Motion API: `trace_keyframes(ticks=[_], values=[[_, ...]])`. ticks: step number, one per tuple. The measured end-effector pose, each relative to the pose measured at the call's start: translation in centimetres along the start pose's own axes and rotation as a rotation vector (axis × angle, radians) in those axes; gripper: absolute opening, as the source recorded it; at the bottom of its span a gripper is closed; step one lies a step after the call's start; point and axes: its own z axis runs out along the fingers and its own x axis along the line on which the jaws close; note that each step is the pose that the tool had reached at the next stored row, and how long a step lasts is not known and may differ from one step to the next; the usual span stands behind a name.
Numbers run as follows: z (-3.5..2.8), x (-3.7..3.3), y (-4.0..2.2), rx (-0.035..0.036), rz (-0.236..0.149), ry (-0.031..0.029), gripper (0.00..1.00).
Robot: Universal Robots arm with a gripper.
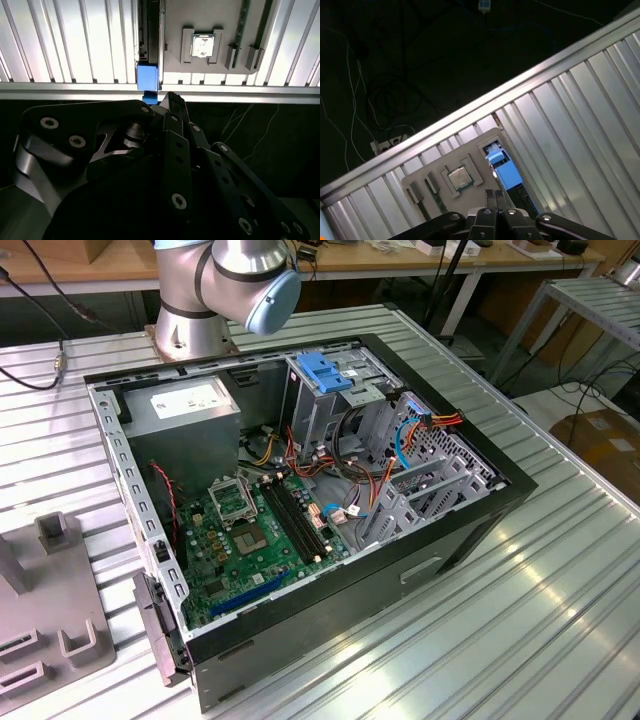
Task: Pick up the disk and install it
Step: 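Pick up the disk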
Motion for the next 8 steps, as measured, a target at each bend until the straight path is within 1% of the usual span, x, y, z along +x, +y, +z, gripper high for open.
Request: trace_keyframes(ticks=[8], values=[[0.01,0.0,0.0,0.0044,-0.109,0.0015,0.11]])
